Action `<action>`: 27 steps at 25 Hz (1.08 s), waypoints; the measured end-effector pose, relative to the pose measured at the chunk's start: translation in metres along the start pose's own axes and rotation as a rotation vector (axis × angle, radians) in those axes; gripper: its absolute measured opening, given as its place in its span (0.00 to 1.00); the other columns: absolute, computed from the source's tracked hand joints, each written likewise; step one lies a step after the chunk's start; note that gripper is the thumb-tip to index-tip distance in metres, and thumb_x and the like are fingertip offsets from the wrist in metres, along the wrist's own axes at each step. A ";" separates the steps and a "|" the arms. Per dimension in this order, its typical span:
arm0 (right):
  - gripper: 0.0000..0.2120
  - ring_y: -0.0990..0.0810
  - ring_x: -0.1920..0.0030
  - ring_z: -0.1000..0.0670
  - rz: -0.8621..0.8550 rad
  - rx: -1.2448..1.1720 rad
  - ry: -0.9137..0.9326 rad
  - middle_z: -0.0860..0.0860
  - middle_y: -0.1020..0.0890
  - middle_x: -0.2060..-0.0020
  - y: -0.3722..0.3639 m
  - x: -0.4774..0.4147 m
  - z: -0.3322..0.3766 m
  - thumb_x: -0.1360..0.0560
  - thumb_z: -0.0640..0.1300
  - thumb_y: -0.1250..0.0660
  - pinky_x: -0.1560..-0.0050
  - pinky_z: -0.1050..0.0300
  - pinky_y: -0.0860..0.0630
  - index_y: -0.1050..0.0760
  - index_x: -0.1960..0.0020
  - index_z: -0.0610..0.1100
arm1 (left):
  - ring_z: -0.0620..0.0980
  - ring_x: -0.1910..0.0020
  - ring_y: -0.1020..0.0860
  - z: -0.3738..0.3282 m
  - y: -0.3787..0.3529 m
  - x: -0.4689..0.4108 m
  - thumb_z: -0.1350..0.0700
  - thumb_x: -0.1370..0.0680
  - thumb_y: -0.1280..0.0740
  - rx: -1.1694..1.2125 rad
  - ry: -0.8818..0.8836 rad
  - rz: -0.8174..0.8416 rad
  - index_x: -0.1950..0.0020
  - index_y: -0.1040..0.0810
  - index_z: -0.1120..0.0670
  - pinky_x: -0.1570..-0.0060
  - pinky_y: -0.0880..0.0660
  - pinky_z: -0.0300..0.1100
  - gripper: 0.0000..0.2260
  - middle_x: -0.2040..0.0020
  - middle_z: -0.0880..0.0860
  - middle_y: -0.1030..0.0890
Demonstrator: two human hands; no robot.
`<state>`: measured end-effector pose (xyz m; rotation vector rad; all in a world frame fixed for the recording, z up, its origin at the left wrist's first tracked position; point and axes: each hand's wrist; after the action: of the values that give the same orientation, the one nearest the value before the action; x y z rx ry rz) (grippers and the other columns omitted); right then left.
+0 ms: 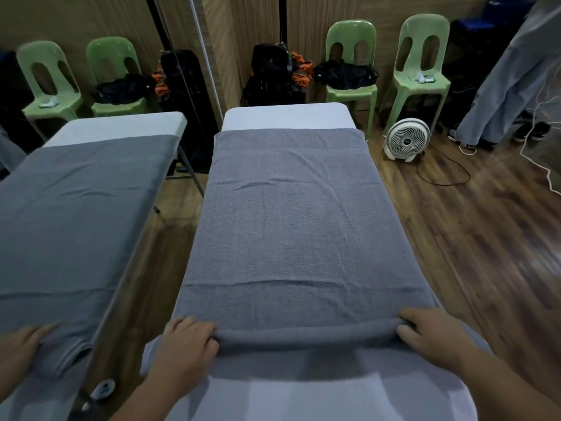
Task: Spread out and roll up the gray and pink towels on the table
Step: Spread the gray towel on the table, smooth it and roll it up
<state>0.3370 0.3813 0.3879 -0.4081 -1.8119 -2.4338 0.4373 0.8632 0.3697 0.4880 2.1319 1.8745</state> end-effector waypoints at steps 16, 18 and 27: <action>0.09 0.28 0.65 0.56 0.005 0.041 0.088 0.58 0.25 0.69 -0.001 -0.009 0.007 0.31 0.58 0.44 0.55 0.57 0.29 0.33 0.65 0.55 | 0.45 0.62 0.30 -0.019 0.005 -0.012 0.47 0.28 0.43 0.041 -0.038 0.034 0.62 0.25 0.45 0.52 0.27 0.48 0.08 0.64 0.42 0.23; 0.08 0.24 0.61 0.56 0.033 -0.011 0.026 0.58 0.20 0.61 0.008 -0.015 0.009 0.29 0.58 0.42 0.59 0.55 0.26 0.29 0.54 0.57 | 0.46 0.61 0.28 -0.016 0.008 -0.020 0.47 0.27 0.43 0.007 -0.035 0.024 0.59 0.26 0.44 0.50 0.27 0.50 0.08 0.64 0.43 0.22; 0.20 0.22 0.46 0.48 -0.180 0.203 0.200 0.55 0.18 0.50 -0.017 -0.016 0.007 0.38 0.51 0.34 0.36 0.47 0.32 0.19 0.47 0.49 | 0.51 0.42 0.25 -0.018 -0.005 -0.025 0.45 0.30 0.37 -0.081 -0.056 0.070 0.39 0.22 0.44 0.36 0.32 0.60 0.21 0.40 0.45 0.21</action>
<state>0.3496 0.3914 0.3696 0.0150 -2.0558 -2.2669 0.4519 0.8362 0.3669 0.5975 2.0196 1.9514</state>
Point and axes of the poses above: each hand's wrist, its own x-axis away from the middle knuckle, its own y-axis out of the back of the hand, z = x × y
